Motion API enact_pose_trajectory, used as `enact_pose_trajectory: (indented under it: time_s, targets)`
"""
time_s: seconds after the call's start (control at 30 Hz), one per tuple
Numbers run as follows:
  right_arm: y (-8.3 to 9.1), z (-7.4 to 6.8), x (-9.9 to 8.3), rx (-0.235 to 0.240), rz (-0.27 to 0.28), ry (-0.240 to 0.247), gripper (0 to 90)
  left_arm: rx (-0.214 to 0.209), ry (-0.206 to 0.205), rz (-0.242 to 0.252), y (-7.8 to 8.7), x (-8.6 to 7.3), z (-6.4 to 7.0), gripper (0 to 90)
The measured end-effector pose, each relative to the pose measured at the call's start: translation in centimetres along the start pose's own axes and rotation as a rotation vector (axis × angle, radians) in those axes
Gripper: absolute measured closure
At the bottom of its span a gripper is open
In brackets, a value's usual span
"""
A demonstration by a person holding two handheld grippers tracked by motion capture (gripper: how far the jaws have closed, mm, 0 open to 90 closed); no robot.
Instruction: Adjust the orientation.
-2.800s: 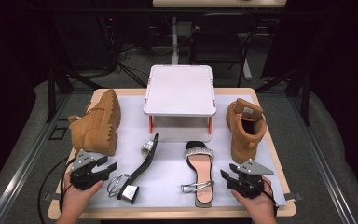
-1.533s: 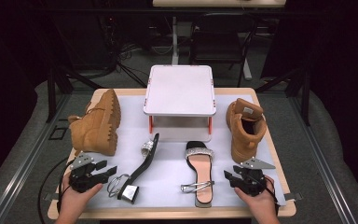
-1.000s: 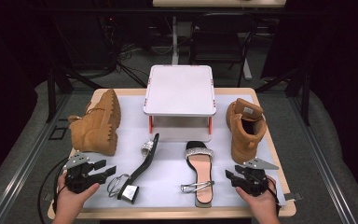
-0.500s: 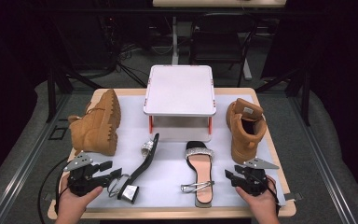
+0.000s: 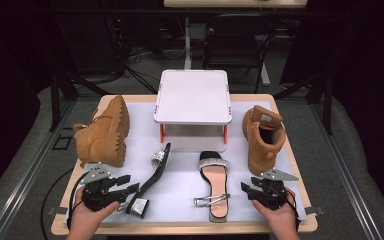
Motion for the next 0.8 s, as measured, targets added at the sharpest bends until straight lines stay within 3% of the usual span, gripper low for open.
enact_pose_trajectory:
  time_s: [0.17,0.4,0.8]
  targets:
    - [0.01,-0.02,0.00,0.001,0.000,0.000,51.1,0.011,-0.019,-0.041,-0.60,-0.54,0.06,61.6]
    - [0.02,0.00,0.01,0.004,0.000,-0.001,50.9,-0.010,-0.006,-0.034,-0.51,-0.57,0.08,73.4]
    - [-0.03,0.01,-0.01,0.008,-0.002,-0.005,50.6,-0.047,-0.036,-0.046,-0.85,-0.23,0.84,81.2]
Point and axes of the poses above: each handheld gripper's, and its own axes: y roughly backward along the jaws, x roughly out of its top, z roughly to its right, the point moved 8 cm from there along -y, roughly forward along the jaws, and after that the axes turned 5 degrees about -y, right-handed, at the moved point
